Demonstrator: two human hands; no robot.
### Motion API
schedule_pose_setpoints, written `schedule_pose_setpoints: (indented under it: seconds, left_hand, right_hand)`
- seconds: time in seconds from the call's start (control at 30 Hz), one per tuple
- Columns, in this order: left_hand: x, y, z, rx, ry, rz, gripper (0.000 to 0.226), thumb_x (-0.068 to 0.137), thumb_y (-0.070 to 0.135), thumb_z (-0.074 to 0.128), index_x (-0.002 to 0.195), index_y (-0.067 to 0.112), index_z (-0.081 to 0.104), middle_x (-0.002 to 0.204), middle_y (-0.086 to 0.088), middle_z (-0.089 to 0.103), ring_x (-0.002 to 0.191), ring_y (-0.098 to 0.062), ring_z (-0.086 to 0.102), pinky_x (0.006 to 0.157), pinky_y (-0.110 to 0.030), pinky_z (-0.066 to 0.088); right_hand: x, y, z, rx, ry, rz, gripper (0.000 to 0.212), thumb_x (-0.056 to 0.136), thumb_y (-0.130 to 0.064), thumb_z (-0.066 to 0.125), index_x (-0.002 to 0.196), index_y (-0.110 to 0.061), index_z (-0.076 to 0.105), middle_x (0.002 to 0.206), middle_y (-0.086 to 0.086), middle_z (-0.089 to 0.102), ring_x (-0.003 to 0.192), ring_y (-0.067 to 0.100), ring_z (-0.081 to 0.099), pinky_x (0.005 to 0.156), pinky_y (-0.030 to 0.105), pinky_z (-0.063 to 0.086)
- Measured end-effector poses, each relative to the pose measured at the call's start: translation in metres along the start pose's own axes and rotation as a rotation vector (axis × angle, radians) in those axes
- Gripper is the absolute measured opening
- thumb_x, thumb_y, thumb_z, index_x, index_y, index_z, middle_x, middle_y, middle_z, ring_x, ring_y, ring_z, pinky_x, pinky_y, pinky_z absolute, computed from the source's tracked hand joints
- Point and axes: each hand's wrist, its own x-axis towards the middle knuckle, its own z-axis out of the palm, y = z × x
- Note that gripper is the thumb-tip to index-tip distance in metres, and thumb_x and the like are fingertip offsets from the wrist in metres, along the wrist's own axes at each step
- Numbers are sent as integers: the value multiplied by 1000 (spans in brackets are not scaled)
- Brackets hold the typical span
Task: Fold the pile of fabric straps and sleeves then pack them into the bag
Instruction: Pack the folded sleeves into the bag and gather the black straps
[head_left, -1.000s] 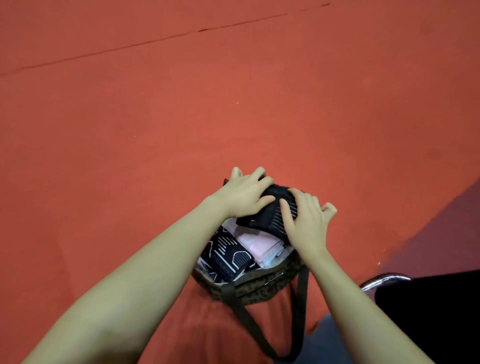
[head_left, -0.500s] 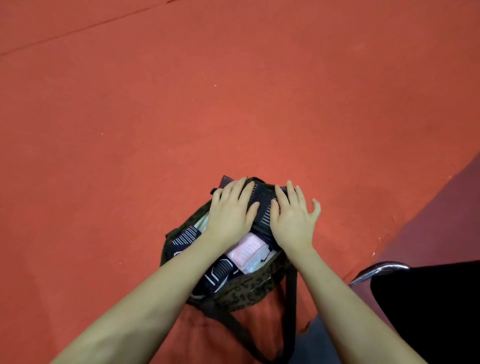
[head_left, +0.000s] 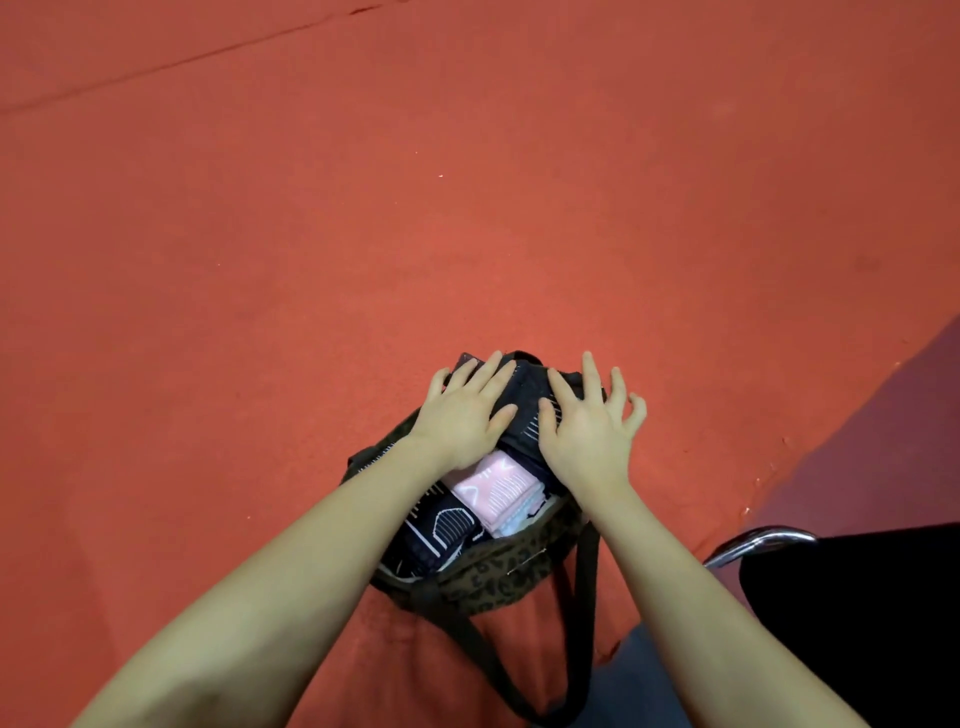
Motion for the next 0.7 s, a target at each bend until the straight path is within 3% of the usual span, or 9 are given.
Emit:
schedule_pose_setpoints:
  seconds: [0.37,0.5,0.6,0.7]
  left_hand:
    - [-42,-15,-31,10,139,-54,54,103,38,27,153,23,11,161,1,6,145,-21,10,113,-37,8]
    - [-60,-19,-34,13,172,-86,54,103,37,29,153,23,14,160,-1,9,145,-22,13,112,-36,10]
    - [-81,-34,-38,-9,206,-149,54,102,36,31,152,23,15,160,-1,12,144,-21,15,111,-35,12]
    - [-113,-62,-43,-31,239,-233,54,102,35,34,152,22,18,159,-2,15,143,-21,19,110,-36,14]
  right_hand:
    - [-1,-26,-33,0,58,-33,40,94,-34,50,131,-19,56,147,15,40,130,37,36,98,45,13]
    - [-9,-43,-36,30,107,-88,36,86,-29,50,115,-14,66,129,18,57,112,38,53,91,45,24]
    - [-15,-68,-38,69,108,-173,36,83,-26,47,108,-11,69,118,17,63,103,37,60,87,49,41]
    - [-28,-104,-38,117,90,-279,33,82,-22,52,108,-10,69,114,14,65,101,33,62,84,47,43]
